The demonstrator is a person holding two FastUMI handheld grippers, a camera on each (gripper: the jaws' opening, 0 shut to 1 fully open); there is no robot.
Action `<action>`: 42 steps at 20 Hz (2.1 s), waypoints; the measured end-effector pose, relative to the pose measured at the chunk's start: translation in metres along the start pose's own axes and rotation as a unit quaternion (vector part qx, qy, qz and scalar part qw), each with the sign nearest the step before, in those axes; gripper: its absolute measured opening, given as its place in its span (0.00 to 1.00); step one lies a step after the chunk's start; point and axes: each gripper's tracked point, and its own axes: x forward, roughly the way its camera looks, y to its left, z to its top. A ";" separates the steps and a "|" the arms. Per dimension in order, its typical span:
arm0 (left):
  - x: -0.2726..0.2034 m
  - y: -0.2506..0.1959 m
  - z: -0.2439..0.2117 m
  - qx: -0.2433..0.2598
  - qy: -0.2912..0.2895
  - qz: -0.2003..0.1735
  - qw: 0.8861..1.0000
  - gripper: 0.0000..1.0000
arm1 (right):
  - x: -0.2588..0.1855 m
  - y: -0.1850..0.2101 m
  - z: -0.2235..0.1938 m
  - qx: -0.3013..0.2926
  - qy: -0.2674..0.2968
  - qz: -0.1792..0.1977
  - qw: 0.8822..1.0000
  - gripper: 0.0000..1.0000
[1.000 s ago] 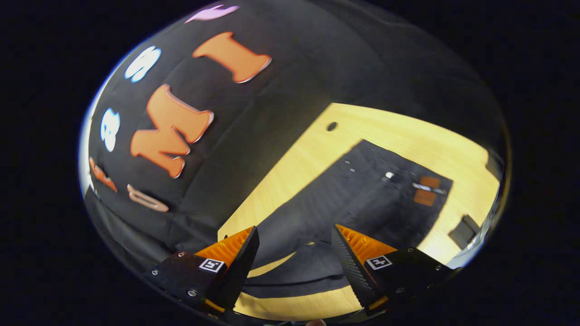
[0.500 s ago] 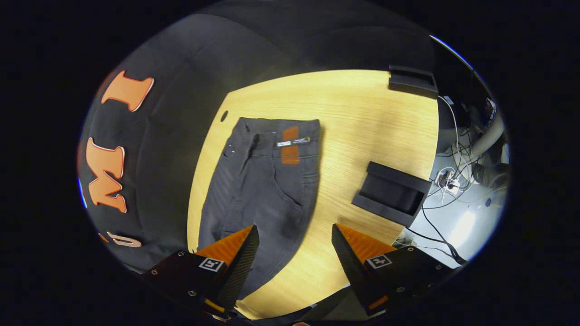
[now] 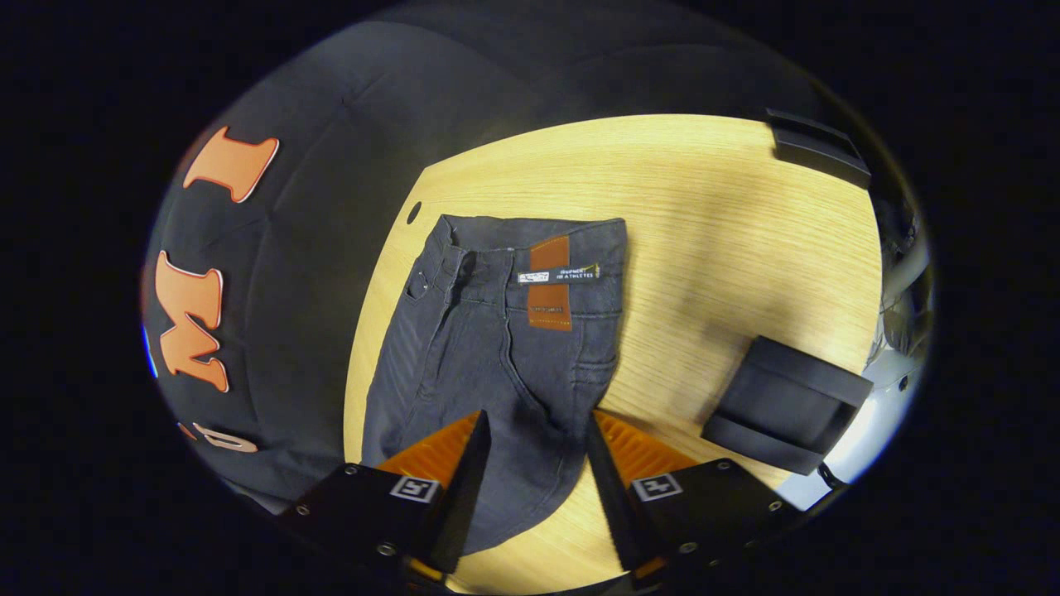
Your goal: Grasp the waist and the cuffs of the jeans and fold them to make the two legs overlap; first hold the waist and fold one-third of the jeans toward the cuffs, then hold the cuffs and fold the remaining one-third in the same direction to finish folding.
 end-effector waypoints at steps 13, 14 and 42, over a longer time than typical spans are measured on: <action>-0.027 -0.020 -0.005 0.092 0.027 0.093 0.991 0.03 | -0.049 0.075 0.021 0.005 0.053 0.045 0.998 0.00; -0.031 -0.017 -0.008 0.091 0.039 0.118 0.988 0.03 | -0.050 0.087 0.024 0.011 0.053 0.053 0.997 0.00; 0.178 -0.226 0.062 0.193 0.149 0.222 0.944 0.95 | 0.150 0.302 0.108 0.047 0.072 0.094 0.992 0.66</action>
